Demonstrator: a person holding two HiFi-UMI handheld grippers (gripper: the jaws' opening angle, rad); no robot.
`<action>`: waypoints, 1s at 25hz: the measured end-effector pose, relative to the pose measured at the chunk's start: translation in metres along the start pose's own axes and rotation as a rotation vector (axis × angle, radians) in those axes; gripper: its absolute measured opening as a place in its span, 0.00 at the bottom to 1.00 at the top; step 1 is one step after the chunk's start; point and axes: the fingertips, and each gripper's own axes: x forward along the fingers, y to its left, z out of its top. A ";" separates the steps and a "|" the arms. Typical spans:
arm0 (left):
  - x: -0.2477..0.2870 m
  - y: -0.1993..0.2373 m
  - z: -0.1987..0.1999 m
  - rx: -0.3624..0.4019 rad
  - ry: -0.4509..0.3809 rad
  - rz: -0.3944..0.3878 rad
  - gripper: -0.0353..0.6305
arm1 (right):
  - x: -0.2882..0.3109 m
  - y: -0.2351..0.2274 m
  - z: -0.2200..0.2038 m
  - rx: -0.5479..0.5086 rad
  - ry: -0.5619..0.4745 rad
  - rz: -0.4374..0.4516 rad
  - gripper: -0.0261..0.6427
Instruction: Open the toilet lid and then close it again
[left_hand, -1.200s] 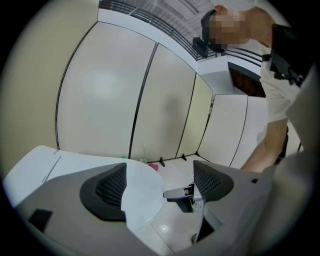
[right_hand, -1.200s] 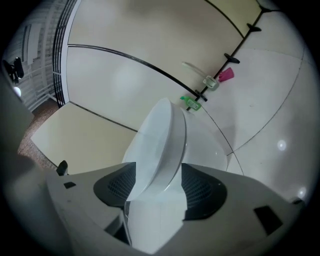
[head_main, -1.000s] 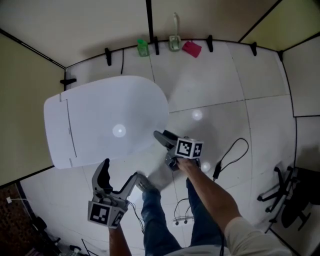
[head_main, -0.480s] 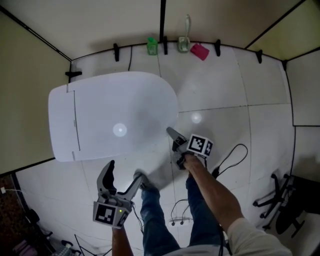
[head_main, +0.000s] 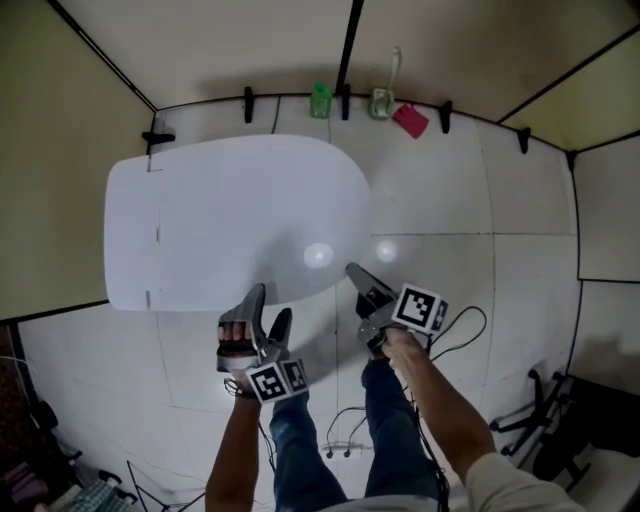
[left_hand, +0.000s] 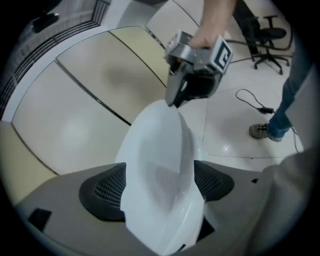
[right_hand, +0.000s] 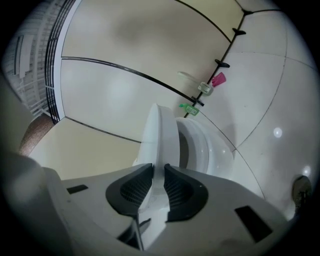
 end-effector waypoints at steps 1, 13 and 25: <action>0.011 -0.008 0.007 0.035 0.006 -0.008 0.68 | -0.001 0.006 0.000 0.006 -0.005 0.015 0.14; 0.033 0.007 0.015 0.076 0.003 0.055 0.56 | -0.011 0.054 0.002 0.029 -0.051 0.147 0.16; -0.080 0.133 0.002 -0.361 -0.136 0.156 0.48 | -0.106 0.187 -0.012 -0.635 0.009 0.239 0.16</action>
